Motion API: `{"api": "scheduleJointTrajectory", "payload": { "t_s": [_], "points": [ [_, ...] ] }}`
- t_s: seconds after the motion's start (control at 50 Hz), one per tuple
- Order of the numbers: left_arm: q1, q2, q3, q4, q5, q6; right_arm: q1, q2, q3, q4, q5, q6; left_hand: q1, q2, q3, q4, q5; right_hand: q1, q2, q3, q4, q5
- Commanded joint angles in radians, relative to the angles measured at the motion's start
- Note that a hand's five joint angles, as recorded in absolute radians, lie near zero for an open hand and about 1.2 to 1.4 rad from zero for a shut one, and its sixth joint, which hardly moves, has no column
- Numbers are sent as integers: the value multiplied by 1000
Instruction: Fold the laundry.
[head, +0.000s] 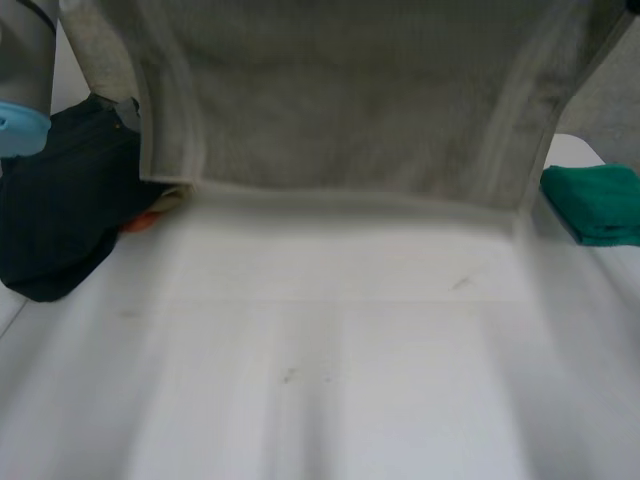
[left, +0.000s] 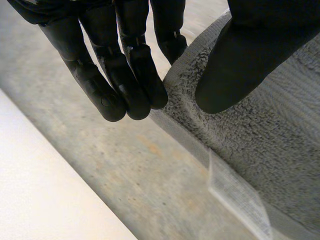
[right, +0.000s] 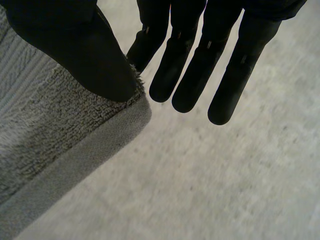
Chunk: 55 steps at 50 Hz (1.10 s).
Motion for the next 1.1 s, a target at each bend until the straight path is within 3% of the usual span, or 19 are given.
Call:
{"api": "scheduleJointTrajectory", "payload": {
  "t_s": [0.02,0.2,0.42,0.52,0.6,0.62,0.68,0.84,0.96,1.1],
  "points": [
    [14,-24,-58,-14,-54,-45,17,-18,118,-59,-35,-6,232,201,220,199,239,299,221,208,203,203],
    [9,-56,-368,-8,61,-52,-8,31,319,142,-161,-45,232,201,220,199,239,299,221,208,203,203],
    [5,-9,-828,-44,104,142,-109,11,574,484,-238,-389,232,201,220,199,239,299,221,208,203,203],
    [2,137,-997,-197,73,264,-198,-104,654,803,-227,-659,232,201,220,199,239,299,221,208,203,203],
    [17,188,-1037,-480,-5,329,-264,-156,671,1027,-212,-864,232,201,220,199,239,299,221,208,203,203],
    [35,188,-1028,-539,-4,327,-267,-154,668,1029,-213,-881,232,201,220,199,239,299,221,208,203,203],
    [46,188,-994,-532,25,318,-246,-130,656,973,-215,-842,232,201,220,199,239,299,221,208,203,203],
    [-30,61,-715,-347,13,212,-146,-26,570,600,-213,-569,232,201,220,199,239,299,221,208,203,203],
    [-89,-183,-394,-215,-51,195,-80,77,476,296,-142,-419,232,201,220,199,239,299,221,208,203,203],
    [-103,-428,-51,-209,-90,255,-36,217,350,126,-65,-429,232,201,220,199,239,299,221,208,203,203]
  ]
}}
